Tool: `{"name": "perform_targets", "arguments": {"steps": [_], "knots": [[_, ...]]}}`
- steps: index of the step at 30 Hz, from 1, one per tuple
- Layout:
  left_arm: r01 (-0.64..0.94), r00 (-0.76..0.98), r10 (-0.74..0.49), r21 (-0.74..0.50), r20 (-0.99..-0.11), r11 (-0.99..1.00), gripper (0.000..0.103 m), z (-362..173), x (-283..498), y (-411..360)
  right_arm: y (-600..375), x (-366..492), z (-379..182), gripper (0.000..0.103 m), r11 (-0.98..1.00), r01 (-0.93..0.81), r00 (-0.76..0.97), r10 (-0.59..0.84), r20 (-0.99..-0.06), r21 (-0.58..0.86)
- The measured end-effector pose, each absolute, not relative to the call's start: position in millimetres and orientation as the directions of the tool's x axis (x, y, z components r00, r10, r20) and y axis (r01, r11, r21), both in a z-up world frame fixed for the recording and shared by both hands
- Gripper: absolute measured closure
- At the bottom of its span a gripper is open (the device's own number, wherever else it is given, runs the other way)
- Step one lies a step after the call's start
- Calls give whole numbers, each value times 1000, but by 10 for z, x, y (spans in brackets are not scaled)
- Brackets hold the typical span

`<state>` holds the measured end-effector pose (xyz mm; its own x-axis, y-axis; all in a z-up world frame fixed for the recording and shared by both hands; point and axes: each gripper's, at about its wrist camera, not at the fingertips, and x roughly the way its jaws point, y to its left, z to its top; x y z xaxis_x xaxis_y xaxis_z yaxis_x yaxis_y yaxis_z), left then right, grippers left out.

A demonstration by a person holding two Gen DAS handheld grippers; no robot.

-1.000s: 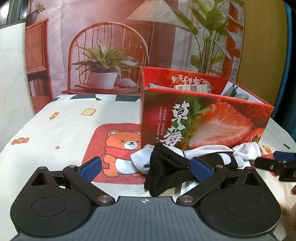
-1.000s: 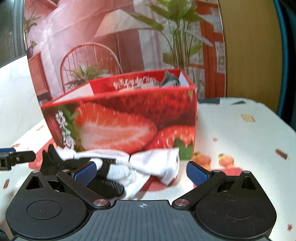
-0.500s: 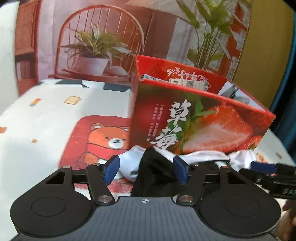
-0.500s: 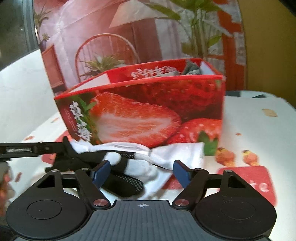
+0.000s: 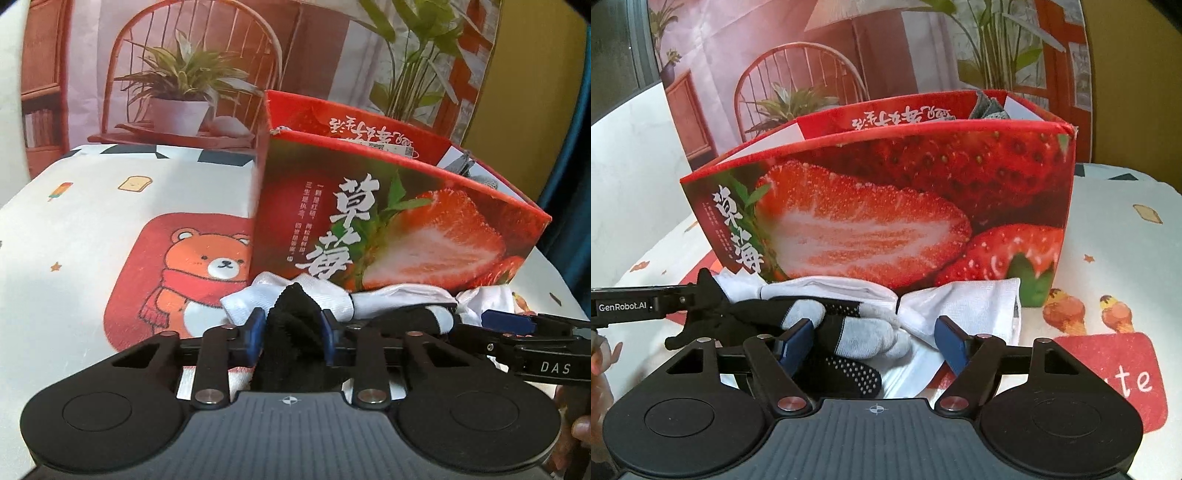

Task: Organize soft objects
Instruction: 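Close the left and right grippers on the black-and-white glove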

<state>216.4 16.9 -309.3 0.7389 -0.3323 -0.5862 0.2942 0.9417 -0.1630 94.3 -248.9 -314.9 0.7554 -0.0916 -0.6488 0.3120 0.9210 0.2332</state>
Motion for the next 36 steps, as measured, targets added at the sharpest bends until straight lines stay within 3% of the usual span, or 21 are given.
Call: {"name": "perform_targets", "arguments": {"steps": [2,4,8,16,23,30,36], "knots": [[299,745,-322,-139,-584,944,71,-3089,2096,150,-2481,921,-3158,36,920,309,756,-83,-649,242],[307,750,-317,-119,-581,944,72,-3078,2040,140,-2464,897,-3173,47,919,301,755,-65,-653,256],[317,754,-314,-100,-577,943,73,-3063,1965,125,-2377,867,-3172,51,929,274,754,-45,-656,251],[320,761,-317,-96,-566,942,79,-3087,1792,164,-2374,766,-3141,73,929,238,770,-1,-638,284],[308,761,-320,-120,-565,944,79,-3097,1776,181,-2373,677,-3176,74,927,242,782,-11,-623,287],[300,765,-310,-114,-565,947,79,-3100,1763,166,-2320,660,-3140,85,939,207,791,5,-612,275],[293,758,-318,-137,-570,946,79,-3125,1779,202,-2320,665,-3153,85,940,210,792,-1,-610,271]]}}
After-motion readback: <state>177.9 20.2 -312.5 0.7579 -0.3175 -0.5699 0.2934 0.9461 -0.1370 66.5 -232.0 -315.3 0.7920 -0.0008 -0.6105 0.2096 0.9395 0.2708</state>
